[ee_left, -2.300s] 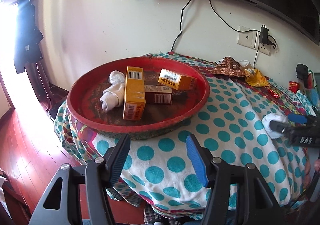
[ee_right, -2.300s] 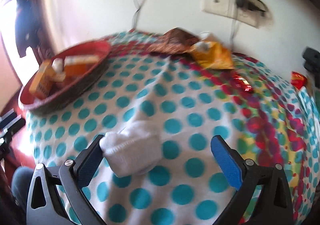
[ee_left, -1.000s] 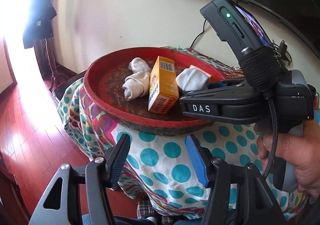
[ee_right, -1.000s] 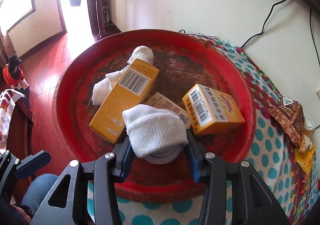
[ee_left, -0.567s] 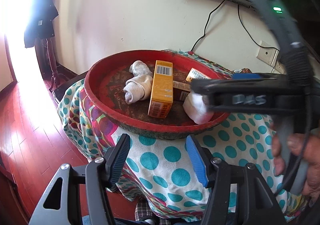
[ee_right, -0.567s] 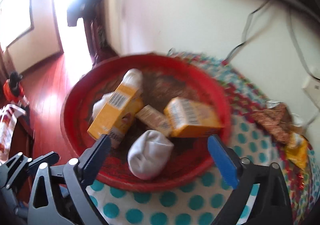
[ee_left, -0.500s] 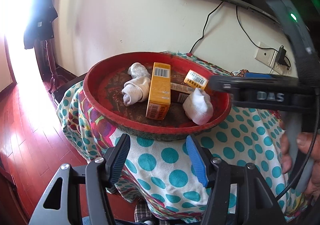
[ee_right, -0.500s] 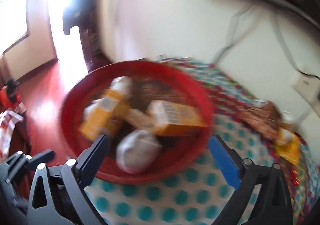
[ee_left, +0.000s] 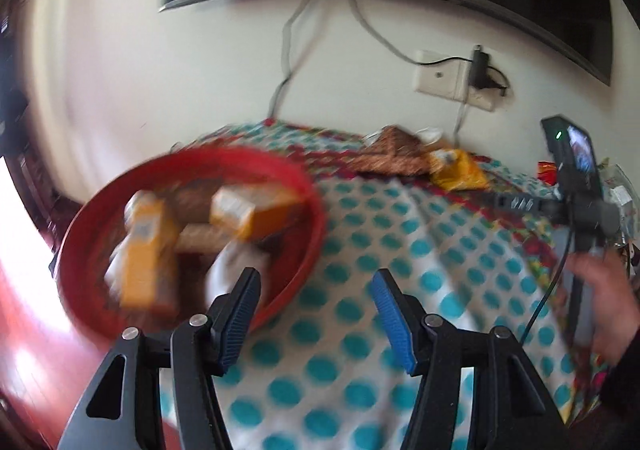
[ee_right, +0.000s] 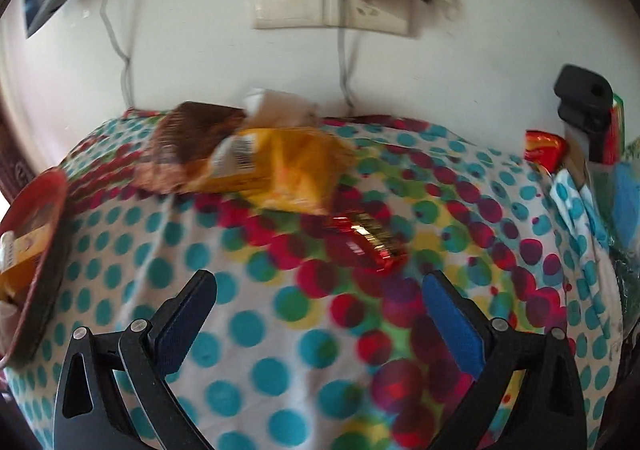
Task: Organize objects
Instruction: 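Grasp the brown snack bag with the left gripper, then carry the brown snack bag with the left gripper into the red tray and release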
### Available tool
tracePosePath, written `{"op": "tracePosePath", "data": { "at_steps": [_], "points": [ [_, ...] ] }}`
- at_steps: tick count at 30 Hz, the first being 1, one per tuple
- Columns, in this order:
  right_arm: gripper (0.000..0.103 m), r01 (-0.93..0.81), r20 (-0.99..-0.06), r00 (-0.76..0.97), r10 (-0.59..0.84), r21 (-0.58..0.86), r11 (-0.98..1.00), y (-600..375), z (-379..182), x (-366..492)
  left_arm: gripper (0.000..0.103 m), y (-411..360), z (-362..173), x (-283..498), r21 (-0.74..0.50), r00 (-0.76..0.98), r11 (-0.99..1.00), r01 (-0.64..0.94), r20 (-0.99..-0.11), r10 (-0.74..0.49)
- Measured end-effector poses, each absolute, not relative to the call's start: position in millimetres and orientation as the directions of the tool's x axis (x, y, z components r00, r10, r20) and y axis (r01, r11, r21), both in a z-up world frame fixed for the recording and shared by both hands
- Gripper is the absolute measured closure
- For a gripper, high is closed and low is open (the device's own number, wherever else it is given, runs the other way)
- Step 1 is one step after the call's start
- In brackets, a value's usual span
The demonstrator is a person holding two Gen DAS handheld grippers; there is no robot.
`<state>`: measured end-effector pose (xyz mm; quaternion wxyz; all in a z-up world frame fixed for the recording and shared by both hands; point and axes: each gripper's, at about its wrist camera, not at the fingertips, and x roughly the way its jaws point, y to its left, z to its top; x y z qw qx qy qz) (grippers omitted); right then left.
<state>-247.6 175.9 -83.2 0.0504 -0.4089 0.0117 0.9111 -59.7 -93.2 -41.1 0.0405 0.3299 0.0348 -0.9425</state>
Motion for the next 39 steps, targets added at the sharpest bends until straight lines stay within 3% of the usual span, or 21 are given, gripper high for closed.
{"op": "tracePosePath", "data": {
  "at_steps": [8,21,28,32,39],
  "points": [
    [0.000,-0.096,-0.735,-0.676,0.060,0.006,-0.995,194,-94,-242,0.033,-37,-25,-196,0.013,-0.762,-0.998,-0.058,-0.647,0.036],
    [0.000,-0.095,-0.742,-0.669,-0.040,0.138,-0.986,218,-106,-242,0.029,-25,-83,-372,-0.007,-0.603,-1.000,-0.031,-0.798,0.024],
    [0.000,-0.129,-0.732,-0.676,-0.092,0.240,-0.962,238,-108,-240,0.021,-19,-107,-410,0.044,-0.542,-0.999,-0.009,-0.840,-0.032],
    [0.000,-0.125,-0.730,-0.675,-0.111,0.261,-0.957,239,-110,-241,0.017,-35,-120,-420,-0.024,-0.511,-0.999,0.038,-0.859,0.001],
    [0.000,-0.126,-0.729,-0.676,-0.105,0.255,-0.959,236,-111,-240,0.028,-40,-117,-407,-0.007,-0.540,-1.000,0.017,-0.842,-0.004]
  ]
}}
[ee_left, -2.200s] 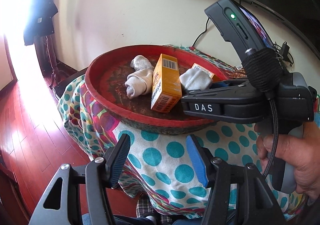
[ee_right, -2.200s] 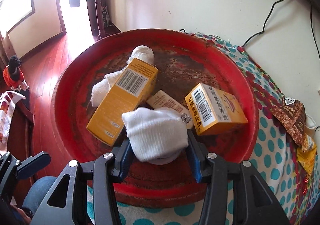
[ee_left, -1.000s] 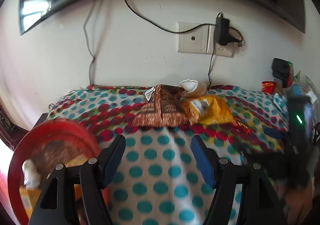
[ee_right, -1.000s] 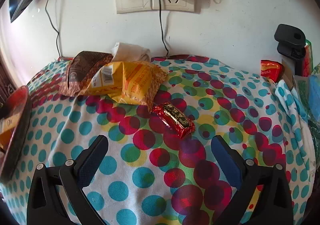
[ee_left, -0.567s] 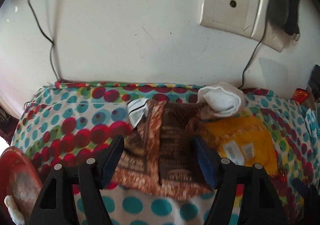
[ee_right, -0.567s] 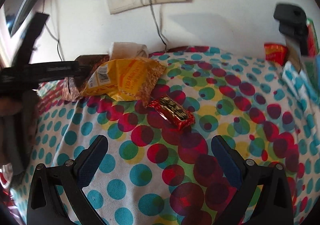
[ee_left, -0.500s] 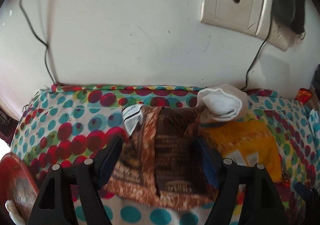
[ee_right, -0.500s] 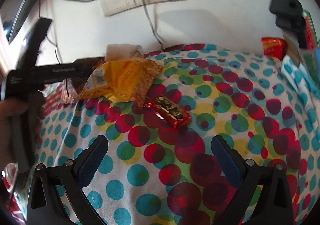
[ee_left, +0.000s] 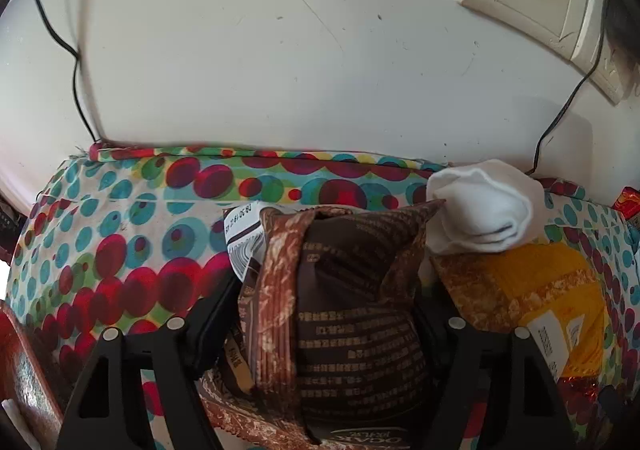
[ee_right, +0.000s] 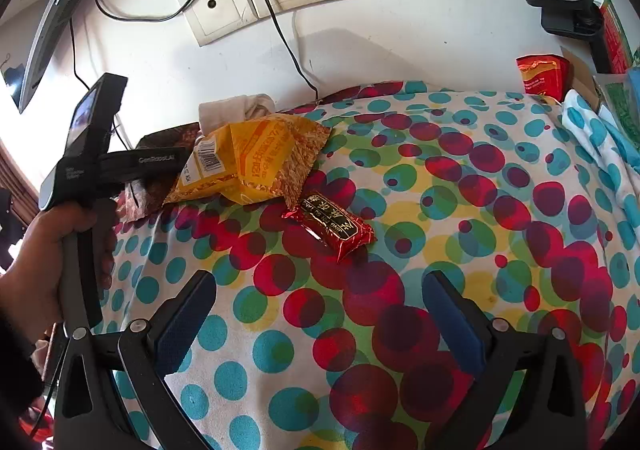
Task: Organize objects
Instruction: 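Carry the brown snack bag with the left gripper into the red tray and release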
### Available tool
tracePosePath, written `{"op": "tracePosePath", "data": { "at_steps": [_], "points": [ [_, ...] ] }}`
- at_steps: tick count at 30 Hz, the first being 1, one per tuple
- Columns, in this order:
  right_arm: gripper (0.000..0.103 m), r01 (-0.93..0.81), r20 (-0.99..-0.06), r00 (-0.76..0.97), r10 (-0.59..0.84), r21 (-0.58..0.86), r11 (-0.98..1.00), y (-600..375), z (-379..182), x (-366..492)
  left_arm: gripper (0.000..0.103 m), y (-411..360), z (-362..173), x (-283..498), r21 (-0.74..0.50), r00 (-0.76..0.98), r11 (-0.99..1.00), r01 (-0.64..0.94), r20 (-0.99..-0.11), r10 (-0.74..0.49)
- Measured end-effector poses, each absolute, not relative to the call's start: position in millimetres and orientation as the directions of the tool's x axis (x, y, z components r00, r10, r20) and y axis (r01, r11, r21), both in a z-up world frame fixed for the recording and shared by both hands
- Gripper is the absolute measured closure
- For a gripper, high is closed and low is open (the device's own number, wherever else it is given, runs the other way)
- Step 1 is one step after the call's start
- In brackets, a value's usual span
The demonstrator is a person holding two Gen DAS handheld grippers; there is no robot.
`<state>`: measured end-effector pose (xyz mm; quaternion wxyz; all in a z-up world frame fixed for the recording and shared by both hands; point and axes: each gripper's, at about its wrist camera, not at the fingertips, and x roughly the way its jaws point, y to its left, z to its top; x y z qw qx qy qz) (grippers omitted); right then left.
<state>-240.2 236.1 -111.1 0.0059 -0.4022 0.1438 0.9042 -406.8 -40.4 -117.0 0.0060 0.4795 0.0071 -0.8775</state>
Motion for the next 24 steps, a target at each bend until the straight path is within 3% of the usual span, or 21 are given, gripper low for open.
{"op": "tracePosePath", "data": {
  "at_steps": [6,24],
  "points": [
    [0.000,-0.124,-0.729,-0.678,-0.094,0.240,-0.963,236,-109,-242,0.032,-50,-92,-376,-0.018,-0.601,-0.999,0.026,-0.799,-0.001],
    [0.000,-0.119,-0.754,-0.655,-0.057,0.177,-0.977,228,-109,-246,0.033,-59,-24,-270,0.092,-0.671,-0.993,0.074,-0.732,-0.118]
  ]
}}
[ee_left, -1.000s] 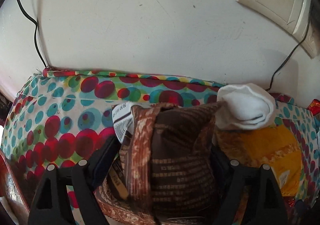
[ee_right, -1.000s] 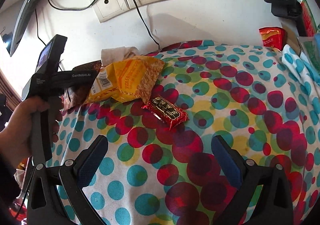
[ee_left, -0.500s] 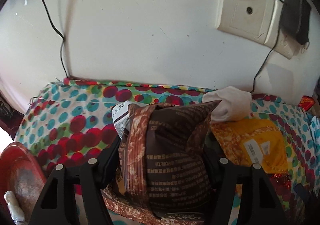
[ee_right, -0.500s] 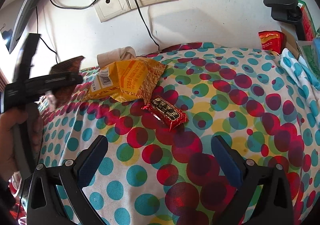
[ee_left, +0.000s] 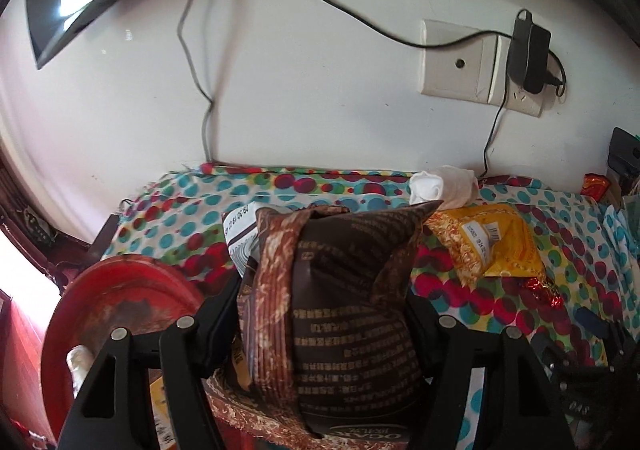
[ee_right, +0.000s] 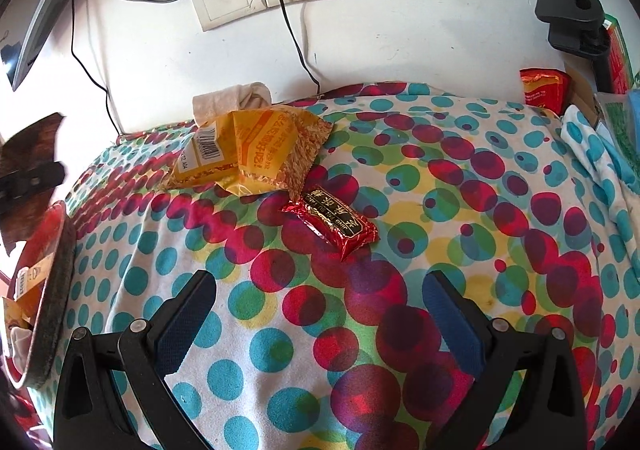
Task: Organize objects
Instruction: 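Carry the brown snack bag with the left gripper into the red tray and release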
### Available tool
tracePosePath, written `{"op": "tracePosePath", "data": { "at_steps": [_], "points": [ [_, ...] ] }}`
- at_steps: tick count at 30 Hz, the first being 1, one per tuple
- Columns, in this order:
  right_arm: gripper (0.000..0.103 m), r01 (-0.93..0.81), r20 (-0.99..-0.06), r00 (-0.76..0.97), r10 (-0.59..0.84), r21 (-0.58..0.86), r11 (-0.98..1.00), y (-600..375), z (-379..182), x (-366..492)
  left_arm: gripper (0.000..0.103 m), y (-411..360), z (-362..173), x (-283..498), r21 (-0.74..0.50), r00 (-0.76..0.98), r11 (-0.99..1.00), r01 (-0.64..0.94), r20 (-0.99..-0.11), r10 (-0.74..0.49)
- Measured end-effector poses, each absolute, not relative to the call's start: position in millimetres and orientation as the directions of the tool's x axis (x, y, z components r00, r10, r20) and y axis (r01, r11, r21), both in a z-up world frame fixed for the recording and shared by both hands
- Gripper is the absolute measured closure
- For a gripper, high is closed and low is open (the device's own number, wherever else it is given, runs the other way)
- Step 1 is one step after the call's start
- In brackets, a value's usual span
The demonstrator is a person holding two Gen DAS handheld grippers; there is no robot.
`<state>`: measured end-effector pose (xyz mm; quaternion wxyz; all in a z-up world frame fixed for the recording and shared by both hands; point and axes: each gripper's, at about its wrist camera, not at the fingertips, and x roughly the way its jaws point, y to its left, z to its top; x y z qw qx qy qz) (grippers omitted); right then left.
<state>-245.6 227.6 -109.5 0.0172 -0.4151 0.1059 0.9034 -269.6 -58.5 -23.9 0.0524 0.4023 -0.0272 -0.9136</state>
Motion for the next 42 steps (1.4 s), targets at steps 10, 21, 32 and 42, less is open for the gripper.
{"op": "tracePosePath", "data": {
  "at_steps": [10,21,32,42],
  "points": [
    [0.000,-0.101,-0.760,-0.650,-0.028,0.123,-0.987,220,-109,-246,0.033,-123,3,-231,0.092,-0.671,-0.977,0.191,-0.714,-0.198],
    [0.000,-0.040,-0.763,-0.645,-0.041,0.087,-0.995,211,-110,-247,0.033,-202,-2,-185,0.099,-0.631,-0.942,0.320,-0.720,-0.290],
    [0.000,0.010,-0.776,-0.630,-0.036,0.038,-0.999,201,-113,-250,0.033,-275,-28,-161,0.090,-0.561,-0.895,0.436,-0.751,-0.349],
    [0.000,0.019,-0.774,-0.632,-0.040,0.035,-0.999,201,-113,-250,0.032,-335,-61,-134,-0.011,-0.491,-0.823,0.568,-0.807,-0.328]
  ]
}}
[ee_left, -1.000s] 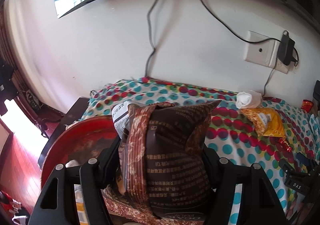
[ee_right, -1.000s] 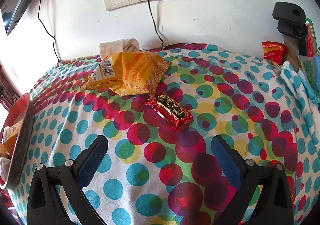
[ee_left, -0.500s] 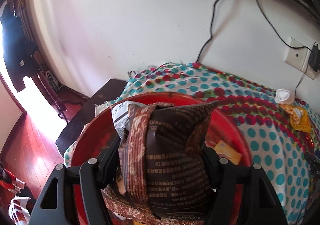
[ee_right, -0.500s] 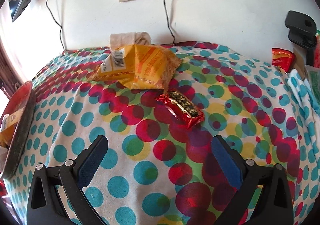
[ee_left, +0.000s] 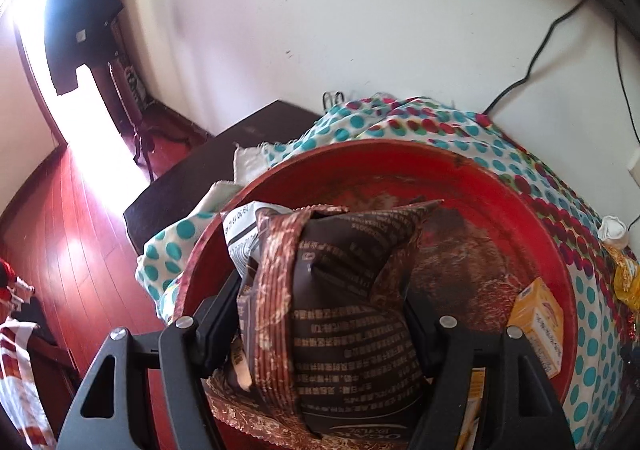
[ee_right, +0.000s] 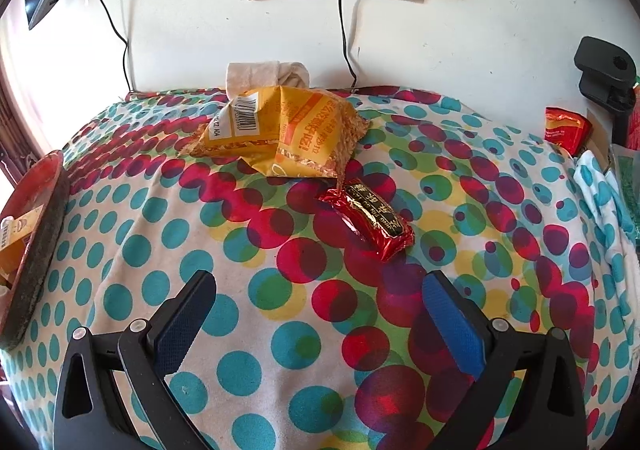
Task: Organize objects
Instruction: 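Carry the brown snack bag with the left gripper into the red tray and release, then grasp the red-wrapped candy bar with the right gripper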
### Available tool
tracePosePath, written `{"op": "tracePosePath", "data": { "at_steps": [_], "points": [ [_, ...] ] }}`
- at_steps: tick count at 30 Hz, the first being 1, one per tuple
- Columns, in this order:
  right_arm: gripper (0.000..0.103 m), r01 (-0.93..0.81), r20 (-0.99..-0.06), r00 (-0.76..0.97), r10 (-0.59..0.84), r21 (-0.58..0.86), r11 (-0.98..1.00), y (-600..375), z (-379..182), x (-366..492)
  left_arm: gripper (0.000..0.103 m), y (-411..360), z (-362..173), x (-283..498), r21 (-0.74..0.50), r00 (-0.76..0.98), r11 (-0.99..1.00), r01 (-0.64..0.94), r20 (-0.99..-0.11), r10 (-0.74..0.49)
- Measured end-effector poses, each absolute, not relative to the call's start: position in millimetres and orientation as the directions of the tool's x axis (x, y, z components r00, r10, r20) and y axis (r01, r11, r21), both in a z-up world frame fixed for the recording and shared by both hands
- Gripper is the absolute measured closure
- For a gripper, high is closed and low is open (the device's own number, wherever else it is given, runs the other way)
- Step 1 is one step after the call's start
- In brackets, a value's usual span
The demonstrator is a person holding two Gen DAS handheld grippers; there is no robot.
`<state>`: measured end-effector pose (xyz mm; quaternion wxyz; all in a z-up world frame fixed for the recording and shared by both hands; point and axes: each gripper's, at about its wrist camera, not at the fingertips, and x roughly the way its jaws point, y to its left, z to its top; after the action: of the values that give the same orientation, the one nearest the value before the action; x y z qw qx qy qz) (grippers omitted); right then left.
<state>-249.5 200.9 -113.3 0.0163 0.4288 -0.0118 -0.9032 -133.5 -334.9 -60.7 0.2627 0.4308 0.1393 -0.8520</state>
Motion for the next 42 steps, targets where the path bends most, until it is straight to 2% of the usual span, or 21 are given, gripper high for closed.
{"op": "tracePosePath", "data": {
  "at_steps": [11,16,20,24,28,31,33,38,42],
  "points": [
    [0.000,0.029,-0.771,-0.636,-0.036,0.022,-0.999,197,-113,-249,0.032,-354,-76,-137,0.039,-0.423,-0.799,0.600,-0.832,-0.358],
    [0.000,0.028,-0.771,-0.634,-0.053,0.046,-0.999,201,-113,-249,0.026,-349,-86,-164,0.055,-0.387,-0.824,0.563,-0.864,-0.322],
    [0.000,0.030,-0.771,-0.634,-0.058,0.050,-0.998,203,-113,-249,0.025,-347,-80,-171,-0.003,-0.418,-0.823,0.569,-0.863,-0.286],
    [0.000,0.038,-0.761,-0.642,-0.091,0.087,-0.995,206,-111,-247,0.025,-334,-54,-145,-0.010,-0.491,-0.829,0.559,-0.809,-0.321],
    [0.000,0.017,-0.753,-0.651,-0.093,0.108,-0.994,211,-109,-245,0.025,-301,-20,-84,-0.042,-0.617,-0.844,0.534,-0.702,-0.355],
    [0.000,0.041,-0.763,-0.639,-0.102,0.098,-0.994,208,-110,-248,0.025,-263,-14,-33,-0.113,-0.713,-0.869,0.482,-0.627,-0.314],
    [0.000,0.047,-0.772,-0.634,-0.046,0.020,-0.999,202,-109,-253,0.025,-231,-22,-5,-0.123,-0.757,-0.900,0.418,-0.595,-0.270],
    [0.009,0.052,-0.795,-0.607,0.002,-0.043,-0.998,213,-107,-272,0.025,-181,-52,32,-0.167,-0.800,-0.930,0.329,-0.572,-0.180],
    [0.023,0.094,-0.817,-0.577,-0.013,-0.051,-0.994,224,-115,-288,0.025,-152,-59,32,-0.195,-0.820,-0.955,0.222,-0.567,-0.075]
  ]
}}
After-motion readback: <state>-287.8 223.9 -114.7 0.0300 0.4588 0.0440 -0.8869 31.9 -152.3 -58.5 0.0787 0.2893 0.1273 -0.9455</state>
